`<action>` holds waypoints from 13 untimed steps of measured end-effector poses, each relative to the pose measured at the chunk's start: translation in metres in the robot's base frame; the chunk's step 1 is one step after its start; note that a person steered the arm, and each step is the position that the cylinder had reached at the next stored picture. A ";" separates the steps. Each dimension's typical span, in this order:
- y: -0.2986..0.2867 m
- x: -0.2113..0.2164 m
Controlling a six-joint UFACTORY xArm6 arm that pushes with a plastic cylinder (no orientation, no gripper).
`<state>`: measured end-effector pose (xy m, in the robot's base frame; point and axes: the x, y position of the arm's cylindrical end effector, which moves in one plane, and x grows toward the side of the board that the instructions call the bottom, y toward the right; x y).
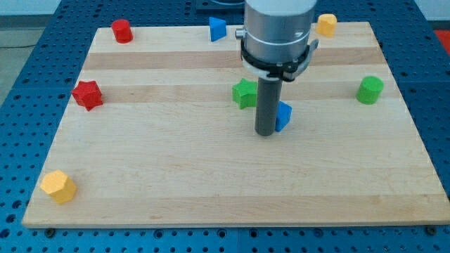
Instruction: Push the green circle to the top right of the blue cube
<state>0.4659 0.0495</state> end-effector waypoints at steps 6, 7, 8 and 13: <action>0.221 -0.085; 0.174 -0.069; 0.162 -0.050; 0.075 -0.052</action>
<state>0.4141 0.1241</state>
